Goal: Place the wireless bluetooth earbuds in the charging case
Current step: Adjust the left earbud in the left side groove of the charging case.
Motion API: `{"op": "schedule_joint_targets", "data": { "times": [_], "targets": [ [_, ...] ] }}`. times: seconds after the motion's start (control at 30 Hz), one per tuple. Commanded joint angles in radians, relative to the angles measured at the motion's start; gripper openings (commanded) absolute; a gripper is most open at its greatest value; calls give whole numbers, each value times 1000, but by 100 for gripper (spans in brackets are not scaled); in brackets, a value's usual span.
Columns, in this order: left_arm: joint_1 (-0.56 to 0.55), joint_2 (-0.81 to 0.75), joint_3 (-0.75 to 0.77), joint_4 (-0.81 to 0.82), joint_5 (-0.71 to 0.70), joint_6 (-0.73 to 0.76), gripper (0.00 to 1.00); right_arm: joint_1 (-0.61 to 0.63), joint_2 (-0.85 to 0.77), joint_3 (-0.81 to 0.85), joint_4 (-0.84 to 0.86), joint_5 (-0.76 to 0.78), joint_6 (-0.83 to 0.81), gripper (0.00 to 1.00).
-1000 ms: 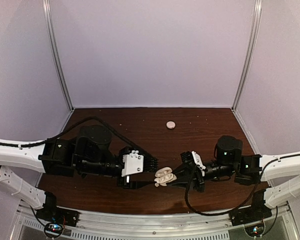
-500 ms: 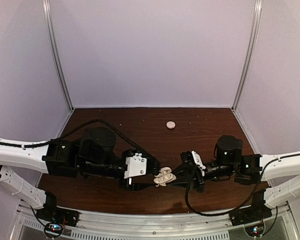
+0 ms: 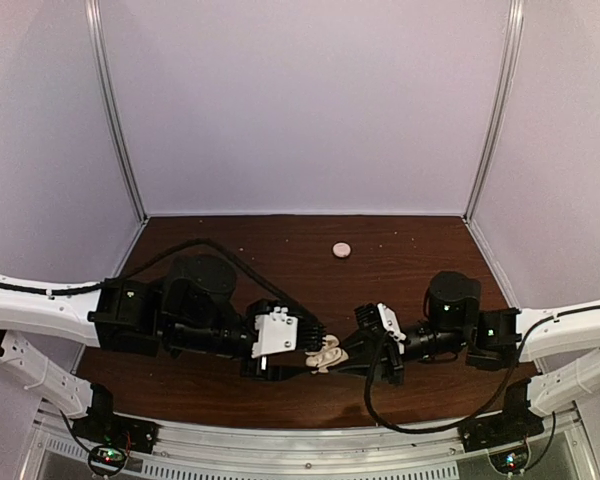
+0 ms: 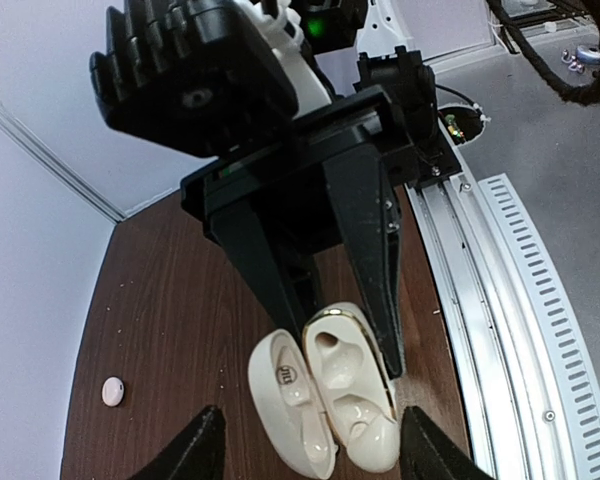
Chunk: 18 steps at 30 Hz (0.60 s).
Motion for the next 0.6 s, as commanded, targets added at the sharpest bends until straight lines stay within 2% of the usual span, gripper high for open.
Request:
{"op": "schedule_joint_targets", "data": {
  "times": [0.0, 0.37, 0.57],
  "targets": [
    [11, 18, 25, 67, -15, -10, 60, 22, 1, 33, 21, -11, -16, 0],
    [21, 29, 24, 76, -7, -20, 60, 43, 1, 37, 31, -7, -18, 0],
    [39, 18, 16, 102, 52, -53, 60, 57, 1, 39, 25, 6, -30, 0]
  ]
}}
